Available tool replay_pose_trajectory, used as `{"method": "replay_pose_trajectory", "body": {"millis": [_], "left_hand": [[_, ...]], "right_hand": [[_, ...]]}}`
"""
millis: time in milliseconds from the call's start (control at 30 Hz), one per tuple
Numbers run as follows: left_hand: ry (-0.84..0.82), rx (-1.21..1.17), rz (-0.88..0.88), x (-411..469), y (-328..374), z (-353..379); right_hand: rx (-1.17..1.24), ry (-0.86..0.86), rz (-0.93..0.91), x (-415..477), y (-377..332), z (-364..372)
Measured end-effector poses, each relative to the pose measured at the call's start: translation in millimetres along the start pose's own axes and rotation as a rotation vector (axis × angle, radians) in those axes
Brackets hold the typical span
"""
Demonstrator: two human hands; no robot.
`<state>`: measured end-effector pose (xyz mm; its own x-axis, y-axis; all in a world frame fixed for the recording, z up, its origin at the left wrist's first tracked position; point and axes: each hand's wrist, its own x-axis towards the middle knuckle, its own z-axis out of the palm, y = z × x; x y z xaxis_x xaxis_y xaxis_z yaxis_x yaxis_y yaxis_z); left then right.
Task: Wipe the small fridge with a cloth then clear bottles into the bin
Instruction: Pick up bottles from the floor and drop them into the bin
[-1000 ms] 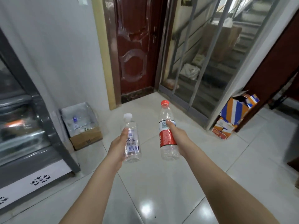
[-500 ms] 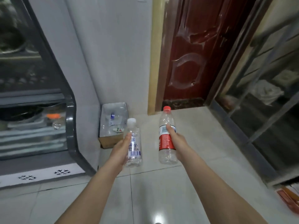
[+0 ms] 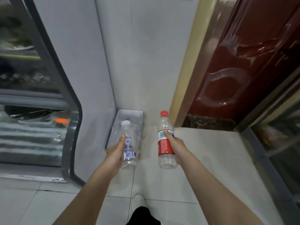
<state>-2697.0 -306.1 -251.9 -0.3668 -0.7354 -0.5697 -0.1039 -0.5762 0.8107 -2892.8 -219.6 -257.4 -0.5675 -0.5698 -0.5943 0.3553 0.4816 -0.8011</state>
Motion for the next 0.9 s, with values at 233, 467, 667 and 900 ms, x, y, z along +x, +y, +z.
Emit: {"method": "replay_pose_trajectory", "body": {"millis": [233, 467, 667, 900], "left_hand": [[-0.019, -0.032, -0.058, 115, 64, 9], [-0.018, -0.043, -0.083, 191, 91, 11], [0.133, -0.147, -0.112, 273, 102, 20], [0.265, -0.239, -0.176, 383, 102, 22]], "right_hand": [[-0.101, -0.016, 0.030, 112, -77, 34], [-0.175, -0.093, 0.107, 196, -112, 78], [-0.341, -0.181, 0.158, 289, -137, 114], [-0.504, -0.253, 0.227, 406, -155, 143]]}}
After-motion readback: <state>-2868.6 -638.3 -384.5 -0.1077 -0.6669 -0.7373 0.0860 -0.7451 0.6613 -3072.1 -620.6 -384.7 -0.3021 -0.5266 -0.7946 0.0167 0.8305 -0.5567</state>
